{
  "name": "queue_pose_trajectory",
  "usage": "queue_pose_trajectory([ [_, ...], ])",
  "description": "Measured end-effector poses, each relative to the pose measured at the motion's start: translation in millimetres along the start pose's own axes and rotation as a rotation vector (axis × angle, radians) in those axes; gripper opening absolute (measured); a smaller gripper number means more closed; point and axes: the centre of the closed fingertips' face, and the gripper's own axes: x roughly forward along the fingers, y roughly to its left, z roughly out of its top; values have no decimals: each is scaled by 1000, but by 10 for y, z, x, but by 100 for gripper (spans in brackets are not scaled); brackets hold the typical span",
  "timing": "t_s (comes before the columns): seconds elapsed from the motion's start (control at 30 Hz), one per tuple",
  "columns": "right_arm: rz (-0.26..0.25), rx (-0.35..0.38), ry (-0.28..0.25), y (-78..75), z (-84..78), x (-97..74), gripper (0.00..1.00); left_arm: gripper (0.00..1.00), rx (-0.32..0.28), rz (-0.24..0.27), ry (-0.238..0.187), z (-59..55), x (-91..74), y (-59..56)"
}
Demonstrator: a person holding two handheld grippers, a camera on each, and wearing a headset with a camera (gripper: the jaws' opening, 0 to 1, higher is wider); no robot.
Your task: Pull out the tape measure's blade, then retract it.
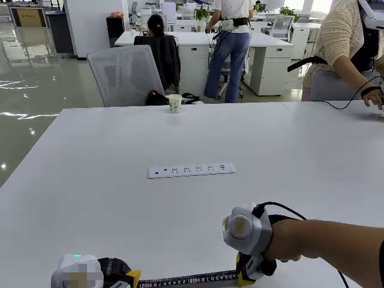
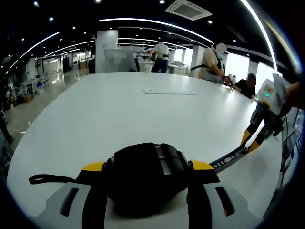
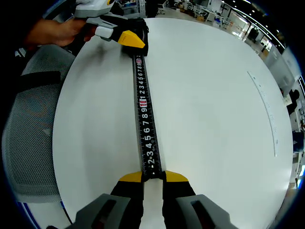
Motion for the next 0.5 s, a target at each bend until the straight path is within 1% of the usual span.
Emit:
queue_pose_trajectory([
  [0.17, 1, -18, -4, 4, 12, -3, 11, 63, 0, 1, 2, 4, 1, 3],
  [0.3, 0, -4, -13, 0, 20, -1, 11, 63, 0, 1, 7, -1, 2, 1],
  [0.5, 0, -35, -6, 6, 41, 8, 11, 63, -2, 1, 11, -4, -3, -6],
])
